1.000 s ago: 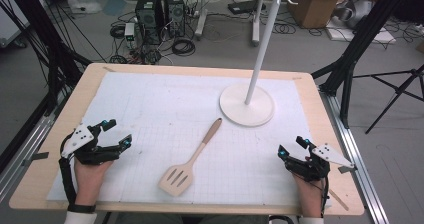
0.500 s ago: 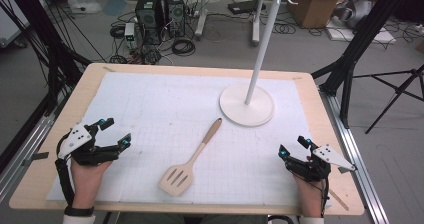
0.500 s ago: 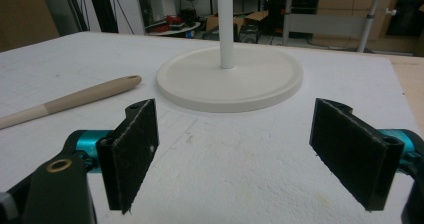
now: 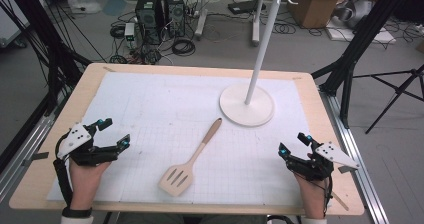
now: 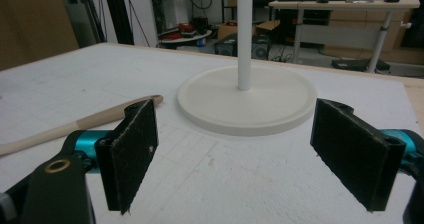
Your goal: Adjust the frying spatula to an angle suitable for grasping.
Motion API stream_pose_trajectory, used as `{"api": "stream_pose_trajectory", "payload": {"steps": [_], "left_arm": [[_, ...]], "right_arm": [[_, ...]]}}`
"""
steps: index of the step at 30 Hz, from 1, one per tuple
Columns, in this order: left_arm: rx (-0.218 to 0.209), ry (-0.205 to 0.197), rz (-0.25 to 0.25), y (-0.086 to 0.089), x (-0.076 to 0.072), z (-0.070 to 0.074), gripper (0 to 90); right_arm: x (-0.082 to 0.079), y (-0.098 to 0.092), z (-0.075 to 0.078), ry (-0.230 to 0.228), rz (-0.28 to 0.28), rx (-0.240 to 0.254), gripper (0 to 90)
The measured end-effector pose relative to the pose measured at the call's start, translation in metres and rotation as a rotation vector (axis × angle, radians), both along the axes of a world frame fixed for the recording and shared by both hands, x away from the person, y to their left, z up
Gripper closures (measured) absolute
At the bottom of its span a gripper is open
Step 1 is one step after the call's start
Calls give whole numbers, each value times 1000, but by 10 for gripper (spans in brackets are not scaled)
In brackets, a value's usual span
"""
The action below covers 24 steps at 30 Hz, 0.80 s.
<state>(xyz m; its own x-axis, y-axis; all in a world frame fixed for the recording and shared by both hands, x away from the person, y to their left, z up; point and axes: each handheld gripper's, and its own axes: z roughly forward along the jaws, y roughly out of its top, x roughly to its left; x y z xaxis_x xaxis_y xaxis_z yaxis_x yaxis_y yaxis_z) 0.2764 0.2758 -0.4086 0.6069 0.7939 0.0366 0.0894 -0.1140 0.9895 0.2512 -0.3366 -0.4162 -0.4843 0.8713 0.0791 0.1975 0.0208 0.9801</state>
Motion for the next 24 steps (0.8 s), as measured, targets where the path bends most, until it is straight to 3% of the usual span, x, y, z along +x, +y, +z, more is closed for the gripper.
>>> {"api": "stream_pose_trajectory", "payload": {"steps": [8,16,24], "left_arm": [[-1,26,-15,-4,-1,3,156],[1,23,-32,-11,-6,13,152],[11,65,-35,-20,-5,16,152]], "right_arm": [[-2,0,4,-1,4,5,176],[-1,1,4,0,7,-1,176],[-1,2,6,-1,14,-2,176]]}}
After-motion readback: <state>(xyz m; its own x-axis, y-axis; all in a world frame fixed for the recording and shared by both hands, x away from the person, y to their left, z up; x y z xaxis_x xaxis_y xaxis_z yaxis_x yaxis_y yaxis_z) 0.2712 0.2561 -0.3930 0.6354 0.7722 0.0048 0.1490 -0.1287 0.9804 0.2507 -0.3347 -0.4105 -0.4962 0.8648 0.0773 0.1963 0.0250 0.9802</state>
